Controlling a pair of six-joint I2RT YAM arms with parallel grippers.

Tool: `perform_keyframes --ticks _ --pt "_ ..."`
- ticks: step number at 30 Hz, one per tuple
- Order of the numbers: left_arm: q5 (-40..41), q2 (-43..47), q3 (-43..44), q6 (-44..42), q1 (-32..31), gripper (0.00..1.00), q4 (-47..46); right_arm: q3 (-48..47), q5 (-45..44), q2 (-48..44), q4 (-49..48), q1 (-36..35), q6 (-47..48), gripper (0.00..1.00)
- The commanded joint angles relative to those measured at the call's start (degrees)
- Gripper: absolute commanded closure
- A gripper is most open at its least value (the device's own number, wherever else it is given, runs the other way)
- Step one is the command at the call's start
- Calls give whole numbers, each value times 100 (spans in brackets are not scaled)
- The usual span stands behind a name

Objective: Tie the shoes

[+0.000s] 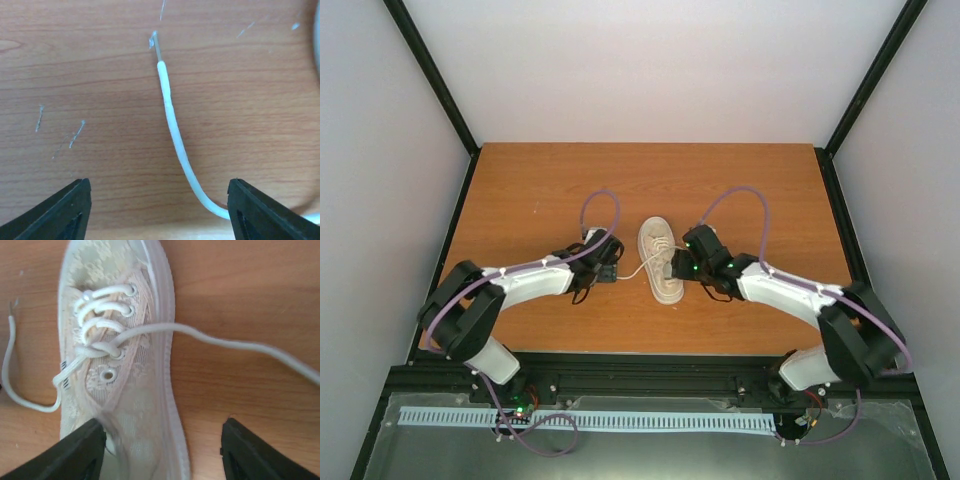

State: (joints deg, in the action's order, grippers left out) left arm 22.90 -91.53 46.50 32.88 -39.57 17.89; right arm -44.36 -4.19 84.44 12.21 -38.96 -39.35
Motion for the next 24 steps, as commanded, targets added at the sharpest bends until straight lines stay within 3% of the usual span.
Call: perform_keyframes --ticks 1,4,9,16,19,24 --pt "-439 679 -207 -696 20 22 -705 244 -1086 -982 519 -9 283 30" --pt "-1571 678 -290 -1314 20 22 -1354 411 -970 -1482 597 187 448 21" --pt "-2930 142 -205 -1832 20 32 -2083 706 22 -1926 402 1054 607 19" --pt "-3179 -422 28 -2164 20 47 -2257 1139 1367 -1952 6 2200 640 19" --pt "-3208 -530 35 -2166 25 49 -2329 1210 1439 -1924 10 2352 674 19" --pt "-3173 -787 169 -2163 20 61 -2296 1322 1346 -1919 22 2482 758 19"
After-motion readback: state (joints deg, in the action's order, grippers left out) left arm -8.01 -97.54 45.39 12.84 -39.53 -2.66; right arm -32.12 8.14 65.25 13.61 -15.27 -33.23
